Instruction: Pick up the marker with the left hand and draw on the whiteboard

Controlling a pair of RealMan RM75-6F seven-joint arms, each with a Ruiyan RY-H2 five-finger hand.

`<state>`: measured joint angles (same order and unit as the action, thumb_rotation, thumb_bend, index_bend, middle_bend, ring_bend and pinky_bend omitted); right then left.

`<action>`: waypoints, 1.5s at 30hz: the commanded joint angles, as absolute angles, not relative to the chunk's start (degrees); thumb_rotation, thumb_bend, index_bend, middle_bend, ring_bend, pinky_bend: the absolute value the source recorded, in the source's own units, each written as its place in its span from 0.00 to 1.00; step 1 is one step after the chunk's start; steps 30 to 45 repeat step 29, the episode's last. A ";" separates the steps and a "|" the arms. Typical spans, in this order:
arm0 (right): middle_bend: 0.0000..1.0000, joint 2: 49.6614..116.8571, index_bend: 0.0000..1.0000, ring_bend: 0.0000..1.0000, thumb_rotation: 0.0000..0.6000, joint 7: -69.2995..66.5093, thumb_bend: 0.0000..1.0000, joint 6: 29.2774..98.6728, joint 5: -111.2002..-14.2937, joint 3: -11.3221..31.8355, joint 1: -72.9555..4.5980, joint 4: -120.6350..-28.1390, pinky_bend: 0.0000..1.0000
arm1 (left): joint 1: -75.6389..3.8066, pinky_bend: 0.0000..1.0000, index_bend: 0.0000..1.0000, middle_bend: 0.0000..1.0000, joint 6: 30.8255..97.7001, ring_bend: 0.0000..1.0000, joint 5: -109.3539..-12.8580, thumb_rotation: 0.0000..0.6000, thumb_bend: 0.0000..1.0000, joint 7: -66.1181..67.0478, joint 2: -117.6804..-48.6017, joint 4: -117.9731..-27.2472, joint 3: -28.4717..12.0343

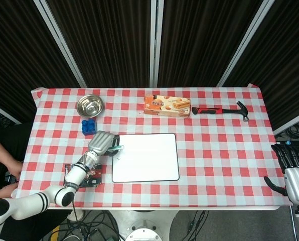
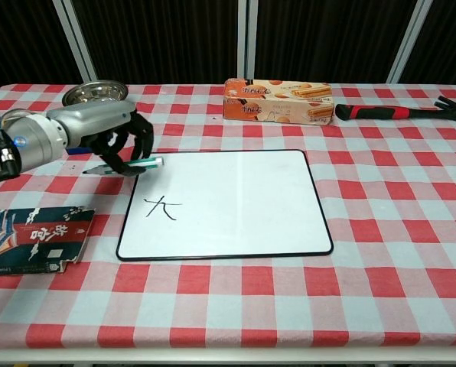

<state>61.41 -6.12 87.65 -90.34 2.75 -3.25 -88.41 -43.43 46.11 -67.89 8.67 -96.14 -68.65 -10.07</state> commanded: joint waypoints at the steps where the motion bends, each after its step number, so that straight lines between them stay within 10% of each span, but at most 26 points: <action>1: 0.08 61.47 0.00 0.00 1.00 -6.03 0.14 87.84 -90.32 2.66 -3.09 -88.49 0.00 | -43.91 0.88 0.52 0.54 42.48 0.69 -60.16 1.00 0.37 19.80 -93.08 -69.35 -7.15; 10: 0.08 60.90 0.00 0.00 1.00 -5.27 0.14 89.07 -89.79 2.55 -2.03 -89.29 0.00 | -44.17 0.80 0.14 0.27 47.76 0.50 -48.14 1.00 0.21 28.95 -89.43 -78.12 -8.04; 17: 0.08 60.76 0.00 0.00 1.00 -5.60 0.14 89.10 -88.71 2.53 -1.38 -89.10 0.00 | -34.11 0.68 0.13 0.25 65.91 0.39 -57.02 1.00 0.21 22.17 -80.09 -90.89 -7.01; 29: 0.08 63.01 0.00 0.00 1.00 -6.26 0.15 88.54 -91.23 1.51 -2.02 -87.29 0.00 | -13.32 0.29 0.18 0.25 87.95 0.25 -73.66 1.00 0.21 18.53 -65.76 -97.88 7.05; 45: 0.08 63.01 0.00 0.00 1.00 -6.26 0.15 88.54 -91.23 1.51 -2.02 -87.29 0.00 | -13.32 0.29 0.18 0.25 87.95 0.25 -73.66 1.00 0.21 18.53 -65.76 -97.88 7.05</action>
